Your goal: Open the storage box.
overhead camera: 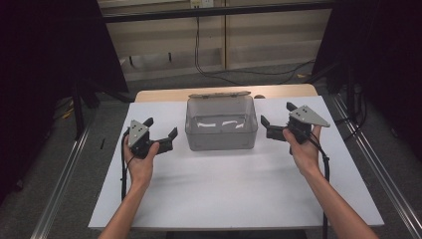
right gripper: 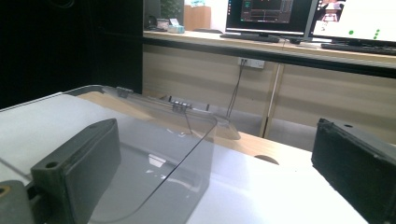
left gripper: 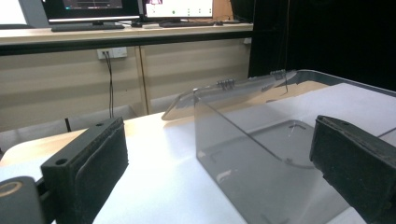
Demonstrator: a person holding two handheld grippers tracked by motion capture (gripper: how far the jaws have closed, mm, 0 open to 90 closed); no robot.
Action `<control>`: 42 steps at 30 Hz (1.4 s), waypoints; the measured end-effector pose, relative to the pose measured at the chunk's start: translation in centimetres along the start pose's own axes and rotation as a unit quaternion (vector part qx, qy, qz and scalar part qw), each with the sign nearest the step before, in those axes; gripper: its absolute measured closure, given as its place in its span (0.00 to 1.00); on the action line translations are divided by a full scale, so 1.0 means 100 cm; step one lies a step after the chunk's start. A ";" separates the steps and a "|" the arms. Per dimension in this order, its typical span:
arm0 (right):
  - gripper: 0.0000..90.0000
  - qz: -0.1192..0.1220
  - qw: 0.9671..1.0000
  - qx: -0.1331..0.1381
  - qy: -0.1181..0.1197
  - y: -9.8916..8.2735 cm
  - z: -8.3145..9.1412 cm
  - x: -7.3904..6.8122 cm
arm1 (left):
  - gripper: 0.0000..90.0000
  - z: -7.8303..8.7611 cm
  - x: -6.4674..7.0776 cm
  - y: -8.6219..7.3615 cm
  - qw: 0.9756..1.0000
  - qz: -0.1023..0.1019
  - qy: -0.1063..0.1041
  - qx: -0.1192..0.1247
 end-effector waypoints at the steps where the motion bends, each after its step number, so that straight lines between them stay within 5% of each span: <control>1: 0.01 0.001 1.000 -0.001 -0.001 -0.001 0.001 -0.001 | 0.05 0.002 -0.001 -0.002 1.000 -0.002 0.001 -0.003; 7: 0.01 0.001 1.000 -0.006 -0.007 -0.011 0.012 -0.002 | 0.05 0.012 -0.005 -0.013 1.000 -0.005 0.012 -0.010; 19: 0.01 -0.006 1.000 -0.001 -0.014 -0.017 0.039 -0.006 | 0.04 0.040 -0.010 -0.024 0.999 0.024 0.029 -0.013; 35: 0.01 -0.009 0.999 0.002 -0.031 -0.030 0.074 -0.011 | 0.04 0.071 -0.008 -0.038 0.999 0.007 0.024 -0.028; 42: 0.01 -0.012 0.999 0.002 -0.034 -0.036 0.087 -0.013 | 0.04 0.085 -0.013 -0.040 0.999 0.018 0.032 -0.023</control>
Point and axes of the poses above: each handheld gripper's, and its own axes: z roughly backward along the jaws, y roughly out of its top, x roughly to its right, the point moved 9 cm from there along -z, roughly forward along the jaws, and after that the axes turned 13 degrees about y, right-handed, at the moved point
